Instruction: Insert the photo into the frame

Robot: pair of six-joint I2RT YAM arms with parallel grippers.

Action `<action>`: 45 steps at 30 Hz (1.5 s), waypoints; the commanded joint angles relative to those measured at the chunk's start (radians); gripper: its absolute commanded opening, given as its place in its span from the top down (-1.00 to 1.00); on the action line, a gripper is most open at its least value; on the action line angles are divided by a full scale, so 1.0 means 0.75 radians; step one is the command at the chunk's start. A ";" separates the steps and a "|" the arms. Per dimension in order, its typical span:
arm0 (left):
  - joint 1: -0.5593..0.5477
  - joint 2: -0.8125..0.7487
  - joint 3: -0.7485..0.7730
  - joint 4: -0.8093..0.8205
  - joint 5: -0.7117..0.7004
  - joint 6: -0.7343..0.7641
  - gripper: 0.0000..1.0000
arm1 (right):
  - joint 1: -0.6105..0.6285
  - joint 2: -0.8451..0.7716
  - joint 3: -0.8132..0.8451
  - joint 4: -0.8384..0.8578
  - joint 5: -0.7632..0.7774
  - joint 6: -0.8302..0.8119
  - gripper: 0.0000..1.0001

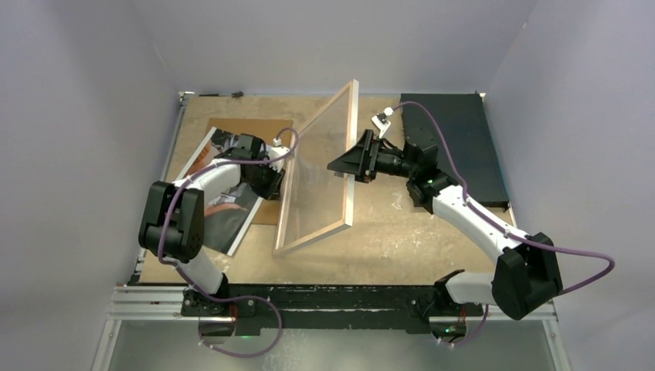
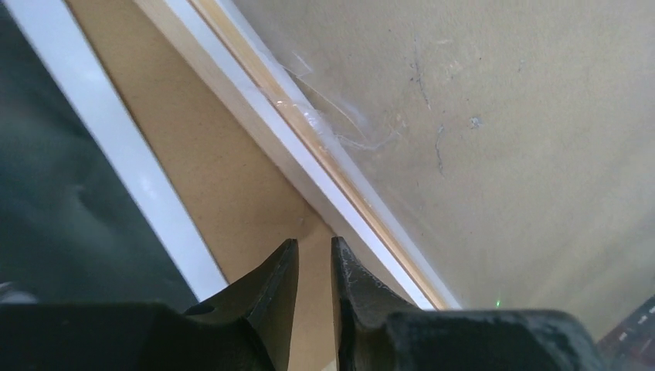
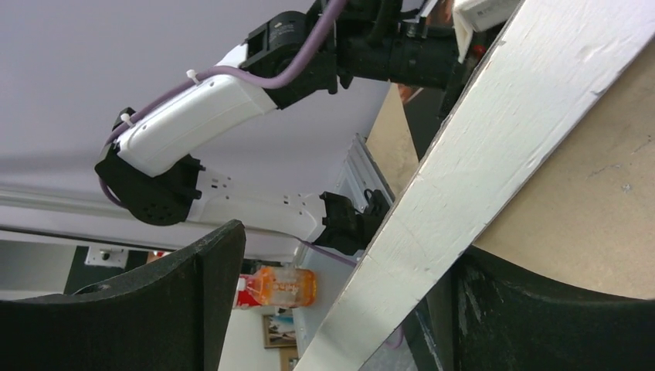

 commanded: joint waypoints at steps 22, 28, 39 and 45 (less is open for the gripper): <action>-0.062 -0.465 0.382 -0.107 0.479 -0.283 -0.77 | 0.112 0.118 0.061 0.494 0.070 0.291 -0.26; -0.061 -0.525 0.470 -0.121 0.546 -0.400 -0.87 | 0.148 0.160 0.072 0.573 0.089 0.330 -0.26; -0.060 -0.573 0.638 -0.216 0.624 -0.512 -0.97 | 0.163 0.185 0.090 0.647 0.107 0.363 -0.25; -0.070 -0.606 0.598 -0.289 0.573 -0.494 -0.99 | 0.173 0.218 0.106 0.644 0.120 0.373 -0.15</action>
